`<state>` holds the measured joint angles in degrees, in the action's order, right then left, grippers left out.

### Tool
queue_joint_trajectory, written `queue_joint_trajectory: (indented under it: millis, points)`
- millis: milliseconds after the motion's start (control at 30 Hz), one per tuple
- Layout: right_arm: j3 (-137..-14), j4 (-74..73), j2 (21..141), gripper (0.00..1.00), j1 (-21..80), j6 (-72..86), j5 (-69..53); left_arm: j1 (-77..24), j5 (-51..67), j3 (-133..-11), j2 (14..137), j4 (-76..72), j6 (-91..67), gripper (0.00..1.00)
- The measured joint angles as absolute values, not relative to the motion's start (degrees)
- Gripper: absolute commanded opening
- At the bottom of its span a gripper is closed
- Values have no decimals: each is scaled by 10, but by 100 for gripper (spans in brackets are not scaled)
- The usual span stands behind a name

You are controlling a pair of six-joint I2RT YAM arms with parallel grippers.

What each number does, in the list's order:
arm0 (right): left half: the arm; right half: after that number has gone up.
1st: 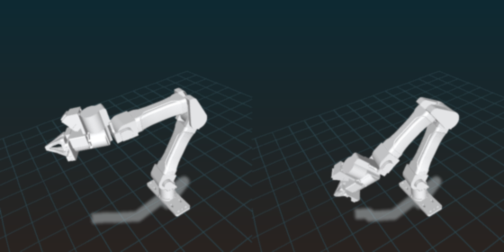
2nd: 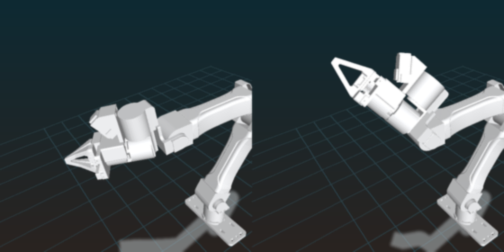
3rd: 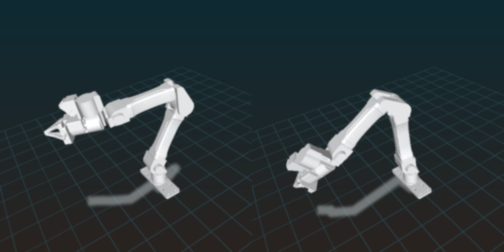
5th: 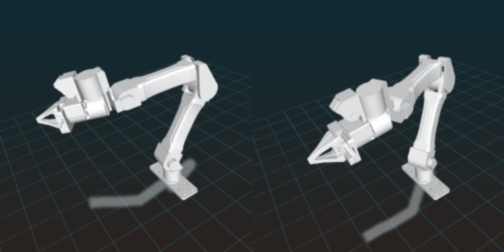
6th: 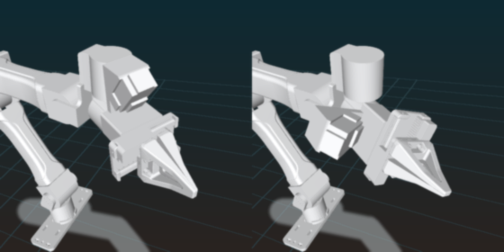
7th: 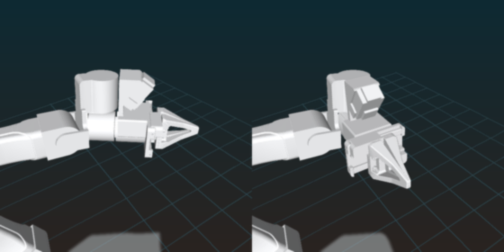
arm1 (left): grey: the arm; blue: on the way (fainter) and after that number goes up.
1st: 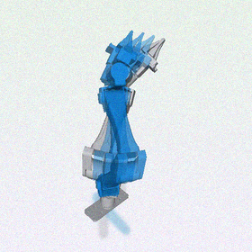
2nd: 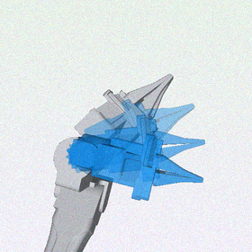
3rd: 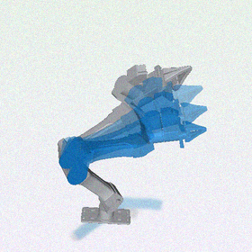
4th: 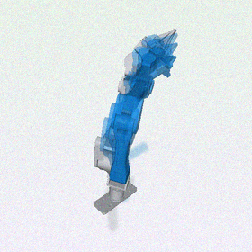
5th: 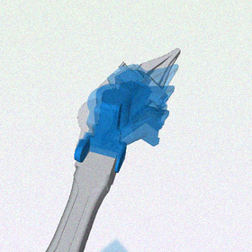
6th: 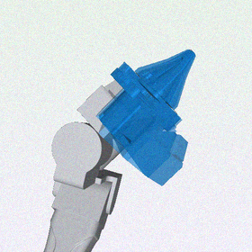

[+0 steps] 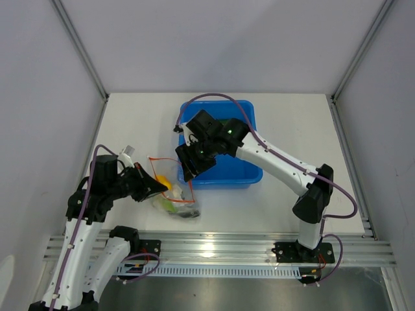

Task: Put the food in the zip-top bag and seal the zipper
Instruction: Adjust the zipper food storage bag at the center of the board.

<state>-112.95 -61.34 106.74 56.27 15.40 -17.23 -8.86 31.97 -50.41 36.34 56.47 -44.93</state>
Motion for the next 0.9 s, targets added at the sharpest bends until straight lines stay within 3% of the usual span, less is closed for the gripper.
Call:
queue_joint_trajectory:
  millis: [267,367,400,700,900]
  points:
    - [-1050,-581,1054,42,561,154,-207,-89,322,-504,359,565,-449,1]
    - [-1049,-571,1055,19,562,150,-230,-89,322,-504,355,567,-449,1]
    - [-1052,-569,1055,0,562,147,-235,-89,322,-504,354,568,-449,1]
    - [-1136,-565,1054,0,564,139,-197,-88,260,-607,333,633,-444,1]
    - [-1104,-527,1010,0,560,145,-209,-89,233,-604,275,642,-451,1]
